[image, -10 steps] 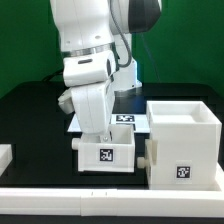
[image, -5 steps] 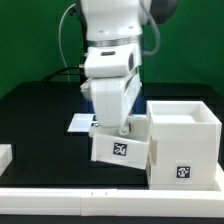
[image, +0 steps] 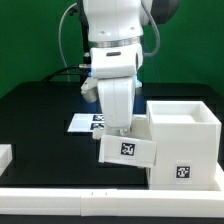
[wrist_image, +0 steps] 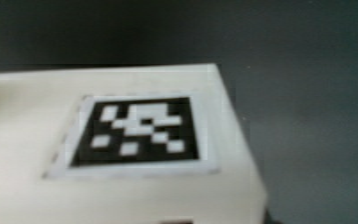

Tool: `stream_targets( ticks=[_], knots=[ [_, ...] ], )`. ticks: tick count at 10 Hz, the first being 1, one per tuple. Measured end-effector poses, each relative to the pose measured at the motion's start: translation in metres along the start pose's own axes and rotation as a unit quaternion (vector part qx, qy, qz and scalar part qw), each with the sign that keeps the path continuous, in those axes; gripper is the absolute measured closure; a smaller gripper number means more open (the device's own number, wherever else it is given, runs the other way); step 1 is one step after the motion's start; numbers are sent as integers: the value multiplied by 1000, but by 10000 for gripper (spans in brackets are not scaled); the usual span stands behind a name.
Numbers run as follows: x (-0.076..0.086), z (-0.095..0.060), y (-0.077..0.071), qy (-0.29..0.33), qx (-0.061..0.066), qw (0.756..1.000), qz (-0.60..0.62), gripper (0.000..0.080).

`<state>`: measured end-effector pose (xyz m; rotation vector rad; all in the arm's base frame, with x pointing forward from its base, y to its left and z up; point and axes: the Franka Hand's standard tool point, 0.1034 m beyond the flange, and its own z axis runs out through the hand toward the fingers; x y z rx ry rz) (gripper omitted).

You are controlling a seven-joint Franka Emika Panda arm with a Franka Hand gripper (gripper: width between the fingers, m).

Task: Assemble drawer

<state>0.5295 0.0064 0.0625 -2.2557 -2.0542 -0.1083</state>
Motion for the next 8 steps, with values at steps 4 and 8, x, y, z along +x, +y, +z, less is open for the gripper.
stream_targets(
  ticks=[4,8],
  knots=[
    [-4,1,-5,0,3,1000,-22,765],
    [-6,3,-8,5,0,1000,-24,765]
  ],
)
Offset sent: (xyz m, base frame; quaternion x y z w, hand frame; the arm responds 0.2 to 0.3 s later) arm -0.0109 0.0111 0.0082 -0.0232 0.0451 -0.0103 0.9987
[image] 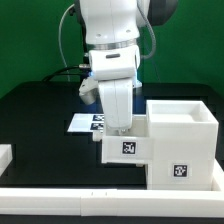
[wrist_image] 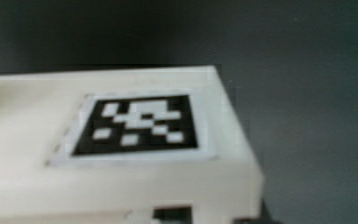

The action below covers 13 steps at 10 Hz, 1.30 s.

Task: Assemble drawer

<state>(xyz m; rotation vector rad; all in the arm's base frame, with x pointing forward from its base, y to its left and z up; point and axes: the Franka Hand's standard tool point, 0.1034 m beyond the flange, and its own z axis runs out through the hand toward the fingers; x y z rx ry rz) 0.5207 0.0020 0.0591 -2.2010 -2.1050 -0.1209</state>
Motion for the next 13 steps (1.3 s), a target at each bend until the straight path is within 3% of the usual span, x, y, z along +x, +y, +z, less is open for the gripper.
stream_targets(
  ticks=[4,8,9,11,12,13],
  knots=[
    [29,0,4,2,4,1000,12,765],
    [31,1,3,0,3,1000,21,765],
    [30,1,3,0,3,1000,21,676],
    [26,-3,4,-2,5,1000,24,400],
    [28,-10,6,-5,3,1000,21,400],
    [25,-19,11,-6,2,1000,18,227]
  ],
)
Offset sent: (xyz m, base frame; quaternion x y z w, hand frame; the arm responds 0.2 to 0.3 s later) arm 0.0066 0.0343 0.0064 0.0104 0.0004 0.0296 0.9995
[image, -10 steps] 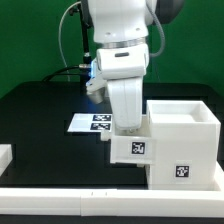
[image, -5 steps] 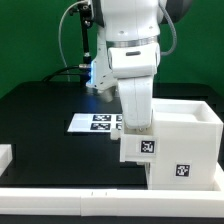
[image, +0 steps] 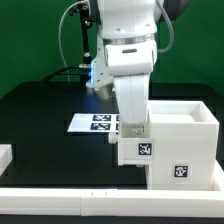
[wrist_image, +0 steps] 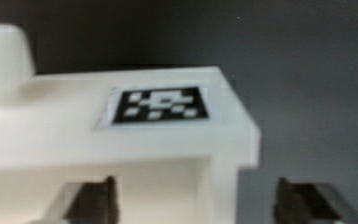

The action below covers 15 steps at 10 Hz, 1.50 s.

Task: Assemble drawer

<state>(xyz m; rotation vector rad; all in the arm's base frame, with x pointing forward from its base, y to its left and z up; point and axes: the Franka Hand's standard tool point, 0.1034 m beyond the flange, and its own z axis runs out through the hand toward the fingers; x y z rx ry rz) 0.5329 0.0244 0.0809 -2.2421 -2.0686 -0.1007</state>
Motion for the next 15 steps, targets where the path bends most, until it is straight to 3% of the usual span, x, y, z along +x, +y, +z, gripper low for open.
stream_targets(
  ticks=[1,2,5,6,7,8,10,13,14,15],
  knots=[
    [-8,-10,8,11,2,1000,-4,174],
    [-19,-20,19,23,-2,1000,0,174],
    [-69,-28,35,78,-17,997,-10,151],
    [-84,-22,33,96,-15,995,-11,151],
    [-95,-5,26,116,-8,993,-12,150],
    [-98,9,22,128,0,992,0,150],
    [-76,13,25,132,-2,991,-2,150],
    [-43,28,9,139,12,990,27,150],
    [-28,28,8,139,1,990,33,150],
    [-16,29,4,141,2,989,44,150]
  ],
)
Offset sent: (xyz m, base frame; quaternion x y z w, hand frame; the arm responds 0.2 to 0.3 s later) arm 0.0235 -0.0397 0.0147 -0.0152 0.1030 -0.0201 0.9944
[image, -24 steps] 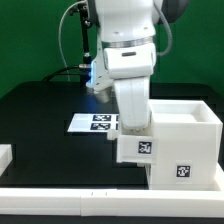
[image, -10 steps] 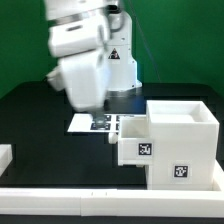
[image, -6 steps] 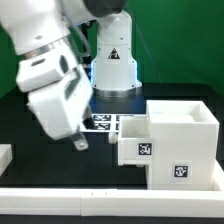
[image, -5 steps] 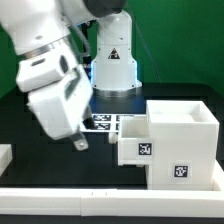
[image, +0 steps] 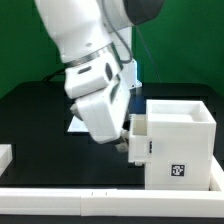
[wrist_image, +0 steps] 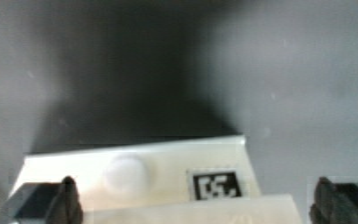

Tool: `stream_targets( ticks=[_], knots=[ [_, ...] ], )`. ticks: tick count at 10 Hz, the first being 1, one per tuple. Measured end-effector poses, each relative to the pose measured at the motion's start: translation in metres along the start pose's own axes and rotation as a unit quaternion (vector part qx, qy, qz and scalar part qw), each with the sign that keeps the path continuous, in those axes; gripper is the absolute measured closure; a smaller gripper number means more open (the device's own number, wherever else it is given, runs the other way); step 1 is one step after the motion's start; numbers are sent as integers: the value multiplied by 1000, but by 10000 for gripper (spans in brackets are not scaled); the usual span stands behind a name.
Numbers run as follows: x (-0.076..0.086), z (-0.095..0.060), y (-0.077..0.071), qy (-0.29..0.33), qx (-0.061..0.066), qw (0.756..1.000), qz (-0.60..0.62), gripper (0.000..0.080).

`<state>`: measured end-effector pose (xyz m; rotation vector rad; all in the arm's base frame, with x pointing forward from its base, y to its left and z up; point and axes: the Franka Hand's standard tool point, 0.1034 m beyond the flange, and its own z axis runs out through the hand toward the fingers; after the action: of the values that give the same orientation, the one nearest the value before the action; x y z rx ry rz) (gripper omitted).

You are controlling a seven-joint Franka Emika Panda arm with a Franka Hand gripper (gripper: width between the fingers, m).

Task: Assemble drawer

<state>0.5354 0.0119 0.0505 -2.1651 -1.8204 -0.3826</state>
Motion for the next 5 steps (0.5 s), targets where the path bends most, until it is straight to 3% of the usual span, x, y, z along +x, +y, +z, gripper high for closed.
stream_targets(
  ticks=[2,5],
  knots=[
    [16,5,-6,3,-3,1000,3,150],
    [14,10,-12,3,0,1000,5,150]
  ],
)
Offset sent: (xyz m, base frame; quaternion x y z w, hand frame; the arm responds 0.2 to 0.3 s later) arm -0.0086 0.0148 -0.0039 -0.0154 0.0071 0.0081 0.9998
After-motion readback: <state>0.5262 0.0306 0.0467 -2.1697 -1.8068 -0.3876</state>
